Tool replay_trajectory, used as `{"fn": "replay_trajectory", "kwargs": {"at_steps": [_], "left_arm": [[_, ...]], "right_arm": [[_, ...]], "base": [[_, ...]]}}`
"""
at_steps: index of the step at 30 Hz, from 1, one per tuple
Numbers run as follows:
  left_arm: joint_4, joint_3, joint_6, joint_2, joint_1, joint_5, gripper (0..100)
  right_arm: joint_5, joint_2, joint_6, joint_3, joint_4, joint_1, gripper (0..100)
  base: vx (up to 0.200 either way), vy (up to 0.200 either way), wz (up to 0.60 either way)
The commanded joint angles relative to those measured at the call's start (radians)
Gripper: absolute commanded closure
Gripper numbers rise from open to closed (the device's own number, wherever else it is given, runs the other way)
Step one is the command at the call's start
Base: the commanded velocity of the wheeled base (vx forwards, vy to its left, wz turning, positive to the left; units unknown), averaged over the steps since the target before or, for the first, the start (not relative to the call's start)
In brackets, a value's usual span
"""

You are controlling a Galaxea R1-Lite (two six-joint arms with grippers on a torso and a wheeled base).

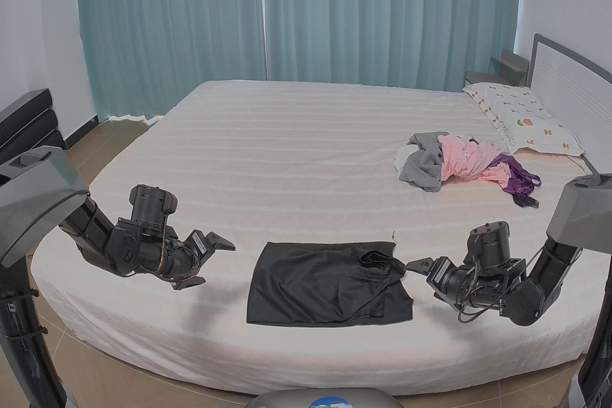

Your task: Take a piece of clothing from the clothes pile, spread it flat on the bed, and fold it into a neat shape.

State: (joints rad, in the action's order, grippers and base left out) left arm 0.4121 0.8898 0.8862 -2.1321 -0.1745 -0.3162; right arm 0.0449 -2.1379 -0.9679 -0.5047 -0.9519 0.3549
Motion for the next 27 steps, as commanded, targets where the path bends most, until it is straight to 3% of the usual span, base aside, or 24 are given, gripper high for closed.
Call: {"fn": "replay_trajectory", "kwargs": {"at_steps": [1,13,23,27], "left_arm": [[0.001,-0.005,0.0,-0.009,-0.002,0.0,0],[0.001,-0.009,0.0,-0.011,-0.002,-0.006,0],[0.001,-0.011,0.0,-0.011,-0.002,-0.006,0],[0.001,-0.011,0.0,-0.011,-0.002,-0.006,0]], "right_arm": [[-0.04,-0.004,0.047,-0.077,0.078,0.076,0],[-0.131,-0.102,0.1,-0.29,0.326,0.182,0],[-0.163,-0.123,0.138,-0.431,0.522,0.187,0],[-0.207,-0.129,0.156,-0.451,0.552,0.179,0]], "base": [[0.0,0.0,0.0],[0.0,0.0,0.0],[0.0,0.0,0.0],[0.0,0.0,0.0]]}}
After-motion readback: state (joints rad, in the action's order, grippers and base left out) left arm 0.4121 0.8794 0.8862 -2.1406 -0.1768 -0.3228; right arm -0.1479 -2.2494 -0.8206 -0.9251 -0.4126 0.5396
